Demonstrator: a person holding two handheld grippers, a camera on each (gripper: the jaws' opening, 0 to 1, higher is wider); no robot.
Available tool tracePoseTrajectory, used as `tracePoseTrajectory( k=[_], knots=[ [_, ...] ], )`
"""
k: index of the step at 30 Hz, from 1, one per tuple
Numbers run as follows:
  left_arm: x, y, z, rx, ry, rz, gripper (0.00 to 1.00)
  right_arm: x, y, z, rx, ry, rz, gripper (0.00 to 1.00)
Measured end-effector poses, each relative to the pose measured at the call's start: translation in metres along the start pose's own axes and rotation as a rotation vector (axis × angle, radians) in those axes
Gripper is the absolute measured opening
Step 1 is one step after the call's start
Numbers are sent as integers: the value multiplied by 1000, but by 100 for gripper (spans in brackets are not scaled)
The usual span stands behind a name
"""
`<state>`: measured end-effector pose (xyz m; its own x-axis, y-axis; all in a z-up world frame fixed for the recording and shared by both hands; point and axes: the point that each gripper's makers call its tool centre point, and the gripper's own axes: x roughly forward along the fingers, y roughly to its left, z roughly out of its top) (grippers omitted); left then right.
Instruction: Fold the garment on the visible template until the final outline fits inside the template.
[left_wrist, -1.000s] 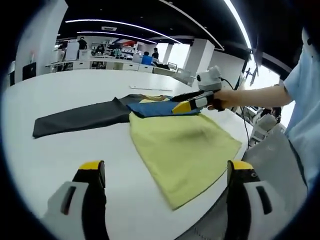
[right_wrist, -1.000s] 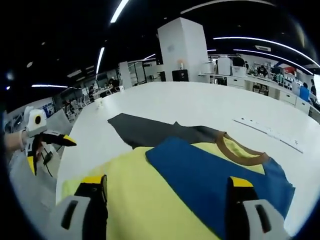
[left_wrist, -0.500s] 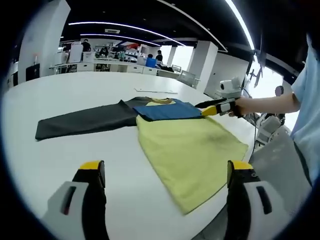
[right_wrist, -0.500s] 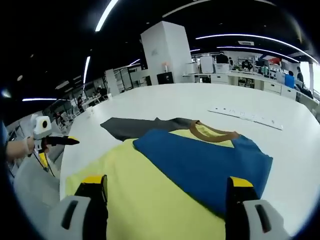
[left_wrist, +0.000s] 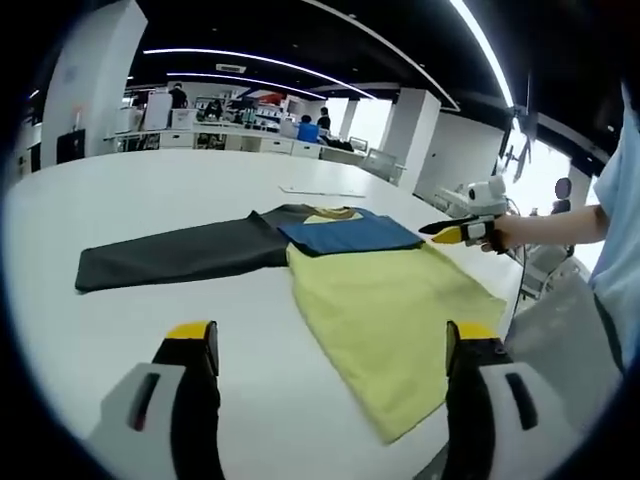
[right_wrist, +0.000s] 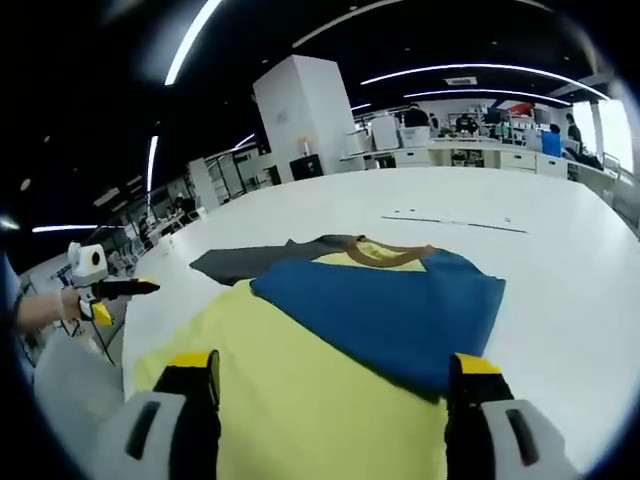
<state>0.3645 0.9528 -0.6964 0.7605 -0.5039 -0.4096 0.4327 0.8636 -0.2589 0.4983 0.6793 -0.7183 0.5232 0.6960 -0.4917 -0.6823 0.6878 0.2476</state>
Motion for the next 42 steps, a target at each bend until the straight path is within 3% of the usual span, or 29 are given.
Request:
tracePoseTrajectory(
  k=[8,15,22,27,33,38,39,42],
  knots=[
    [1,21,16,-60,-66,33,87,-13,-10,-1,43,-29,-11,95],
    [0,47,19,-86,-71,102,79,-21,-17,-4,53,-40,-22,94],
    [-4,60,21,-117,-97,124,76,-22,-13,-6,38,-53,-13,93],
    [-14,91,23,-184,-145,211,62,-25,-12,-8,44,-59,-12,93],
    [-24,129,26,-251,-180,302,58,-32,-7,-7,76,-86,7,94],
    [-35,176,30,-278,-176,451,51,-36,-6,-9,61,-86,8,94],
    [-35,181,31,-278,-183,452,50,-38,-6,-8,65,-95,8,94],
    [-41,206,23,-317,-172,541,45,-43,-6,-7,90,-116,9,93]
  ],
)
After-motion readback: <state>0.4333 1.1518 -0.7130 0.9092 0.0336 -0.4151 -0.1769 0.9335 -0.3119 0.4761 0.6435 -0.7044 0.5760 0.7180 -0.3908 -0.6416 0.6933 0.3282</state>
